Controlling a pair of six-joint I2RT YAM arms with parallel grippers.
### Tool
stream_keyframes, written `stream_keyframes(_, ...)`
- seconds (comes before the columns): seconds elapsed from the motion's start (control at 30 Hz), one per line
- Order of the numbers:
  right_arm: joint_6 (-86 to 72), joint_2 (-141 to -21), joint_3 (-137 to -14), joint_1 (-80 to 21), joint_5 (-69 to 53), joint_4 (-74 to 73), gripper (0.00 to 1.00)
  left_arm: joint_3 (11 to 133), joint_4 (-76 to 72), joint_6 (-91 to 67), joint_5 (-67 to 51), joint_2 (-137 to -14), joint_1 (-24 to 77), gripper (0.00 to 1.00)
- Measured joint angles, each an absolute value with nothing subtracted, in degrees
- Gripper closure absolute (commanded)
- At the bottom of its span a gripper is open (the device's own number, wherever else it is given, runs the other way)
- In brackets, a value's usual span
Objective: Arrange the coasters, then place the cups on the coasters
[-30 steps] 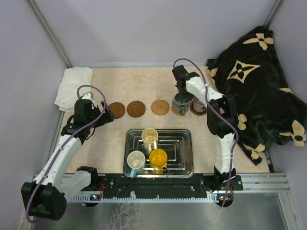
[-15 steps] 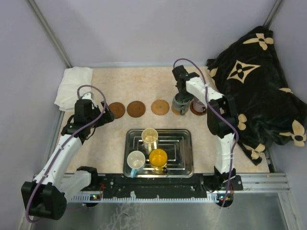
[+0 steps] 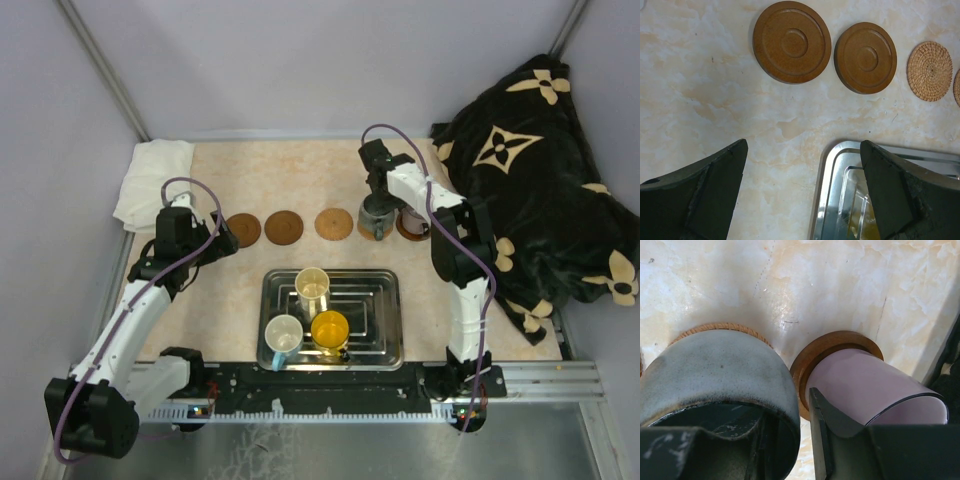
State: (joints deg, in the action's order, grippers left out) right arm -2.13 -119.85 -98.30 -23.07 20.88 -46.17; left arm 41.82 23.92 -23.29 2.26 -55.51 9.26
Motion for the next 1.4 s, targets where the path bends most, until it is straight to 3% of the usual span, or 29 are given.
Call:
stream_keyframes(1.17, -2.72, -115.92, -99.55, -23.16, 20.67, -45.36, 0.68, 41.82, 23.92, -23.09, 2.96, -55.51, 9.26, 0.0)
stream_keyframes(1.4, -3.53, -115.07, -98.96, -23.64, 20.53, -44.86, 0.73, 41.82, 23.94, -23.09, 3.03, -55.29, 9.26, 0.0)
